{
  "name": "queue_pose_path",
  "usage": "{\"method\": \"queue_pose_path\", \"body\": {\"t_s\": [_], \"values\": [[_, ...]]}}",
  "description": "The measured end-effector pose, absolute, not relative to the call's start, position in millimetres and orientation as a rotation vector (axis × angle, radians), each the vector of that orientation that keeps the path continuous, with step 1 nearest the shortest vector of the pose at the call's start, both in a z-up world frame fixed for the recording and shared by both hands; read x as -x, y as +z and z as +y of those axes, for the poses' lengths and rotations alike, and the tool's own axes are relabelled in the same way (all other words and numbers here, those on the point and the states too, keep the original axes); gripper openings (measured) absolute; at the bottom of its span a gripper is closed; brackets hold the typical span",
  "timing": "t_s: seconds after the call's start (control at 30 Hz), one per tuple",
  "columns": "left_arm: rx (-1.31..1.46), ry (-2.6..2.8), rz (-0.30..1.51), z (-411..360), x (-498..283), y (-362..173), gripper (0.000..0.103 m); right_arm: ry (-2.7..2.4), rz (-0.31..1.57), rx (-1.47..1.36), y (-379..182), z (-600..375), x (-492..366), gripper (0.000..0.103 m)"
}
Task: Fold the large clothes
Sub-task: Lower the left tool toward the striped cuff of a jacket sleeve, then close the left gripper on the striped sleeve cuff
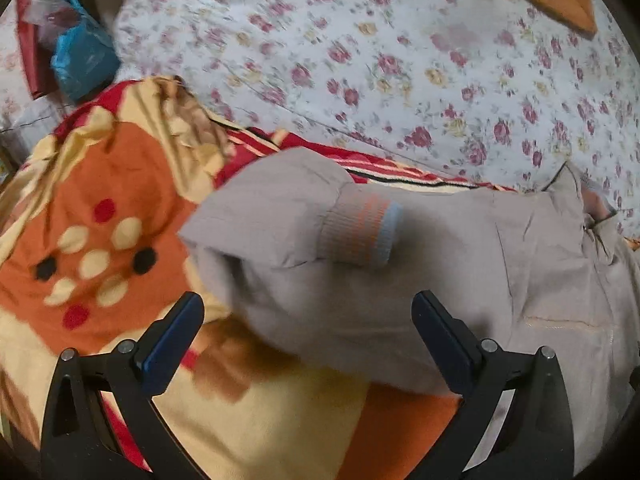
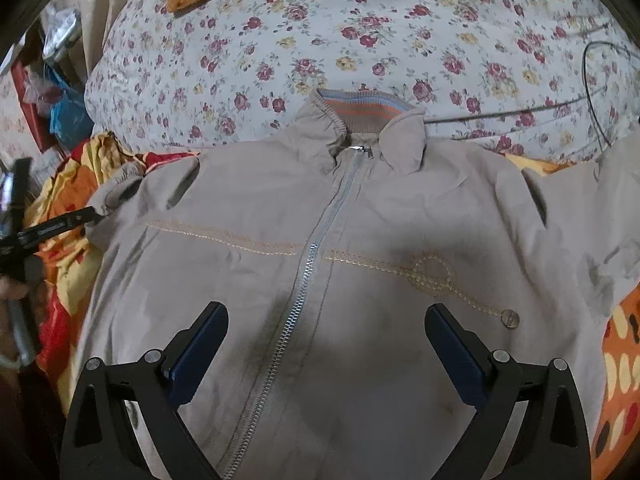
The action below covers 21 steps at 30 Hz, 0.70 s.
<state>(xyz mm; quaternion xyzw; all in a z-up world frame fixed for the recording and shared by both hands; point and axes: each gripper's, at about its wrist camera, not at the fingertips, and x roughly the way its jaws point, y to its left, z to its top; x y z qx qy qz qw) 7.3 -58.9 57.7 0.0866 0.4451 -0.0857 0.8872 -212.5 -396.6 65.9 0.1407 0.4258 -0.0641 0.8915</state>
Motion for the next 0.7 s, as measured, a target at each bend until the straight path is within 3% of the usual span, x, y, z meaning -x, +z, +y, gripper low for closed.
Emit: {"method": "queue_pose_path", "body": {"t_s": [0.2,0.27,0.33,0.4,0.47,0.5,0.7], "values": [[-0.301,-0.188,0.901,-86,-32,41,0.103,-0.127,0.918,-0.298,56,-397,206,0.099],[-0.314,-0.184,0.901,-88,-43,34,0.093,-0.123,0.938,-0.301,51,-396,203,0.099],[-0.300,-0.185,0.934,-85,-55,25,0.062,-0.122,0.948,-0.303,47,-395,201,0.099],[-0.256,-0.189,0.950,-79,-58,23,0.055,-0.124,0.948,-0.291,47,-394,200,0.099],[-0.226,-0.193,0.946,-75,-56,31,0.027,-0.122,0.948,-0.284,47,-393,198,0.099],[-0.205,-0.197,0.939,-72,-53,38,0.018,-0.118,0.946,-0.285,48,-393,198,0.099],[-0.052,-0.348,0.878,-75,-18,109,0.018,-0.131,0.918,-0.290,58,-398,206,0.099]]}}
